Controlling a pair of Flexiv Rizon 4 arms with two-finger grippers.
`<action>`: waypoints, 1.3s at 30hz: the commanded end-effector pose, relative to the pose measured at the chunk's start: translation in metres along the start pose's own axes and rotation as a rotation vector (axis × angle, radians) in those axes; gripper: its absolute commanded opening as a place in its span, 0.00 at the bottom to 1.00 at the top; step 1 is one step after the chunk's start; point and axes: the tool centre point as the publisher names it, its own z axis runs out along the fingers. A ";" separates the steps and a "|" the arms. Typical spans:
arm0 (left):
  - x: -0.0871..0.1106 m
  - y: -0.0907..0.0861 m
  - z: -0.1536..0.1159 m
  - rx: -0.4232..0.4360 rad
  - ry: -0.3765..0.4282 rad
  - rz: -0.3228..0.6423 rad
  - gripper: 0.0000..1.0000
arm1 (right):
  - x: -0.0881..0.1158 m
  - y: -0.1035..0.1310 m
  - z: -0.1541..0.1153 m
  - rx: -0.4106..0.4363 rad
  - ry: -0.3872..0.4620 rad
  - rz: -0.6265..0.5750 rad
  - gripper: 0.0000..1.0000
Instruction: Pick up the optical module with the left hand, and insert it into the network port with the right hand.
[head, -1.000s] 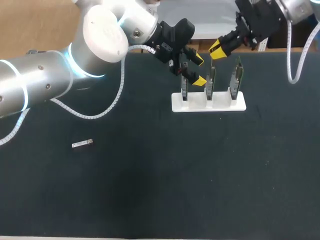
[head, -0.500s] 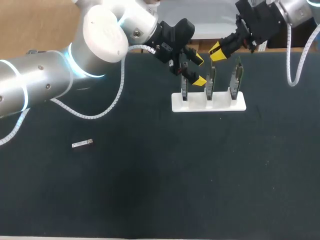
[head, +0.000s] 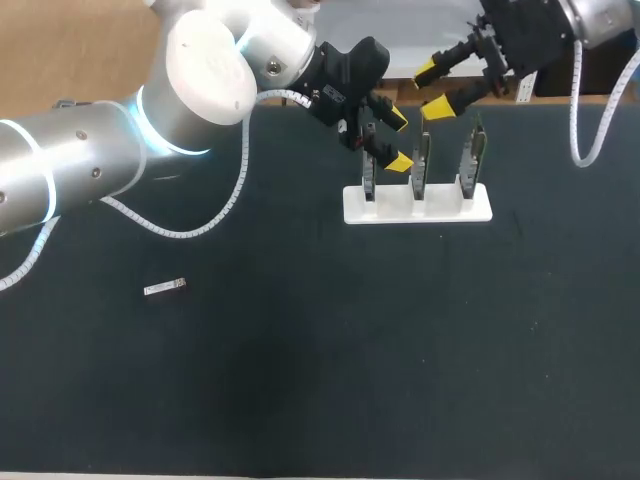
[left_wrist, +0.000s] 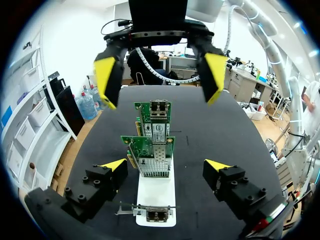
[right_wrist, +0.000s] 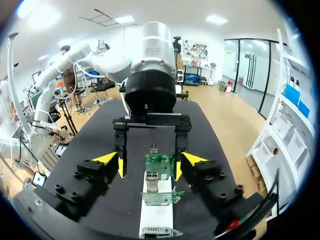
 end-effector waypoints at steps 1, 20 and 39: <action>-0.001 0.002 0.000 0.003 0.005 -0.001 1.00 | -0.003 0.001 -0.008 0.002 -0.039 -0.002 1.00; -0.001 0.002 0.000 0.003 0.005 -0.001 1.00 | -0.007 -0.005 -0.008 0.017 -0.026 -0.005 0.00; -0.001 0.002 0.000 0.003 0.005 -0.001 1.00 | 0.009 -0.008 -0.002 -0.010 -0.023 0.041 0.00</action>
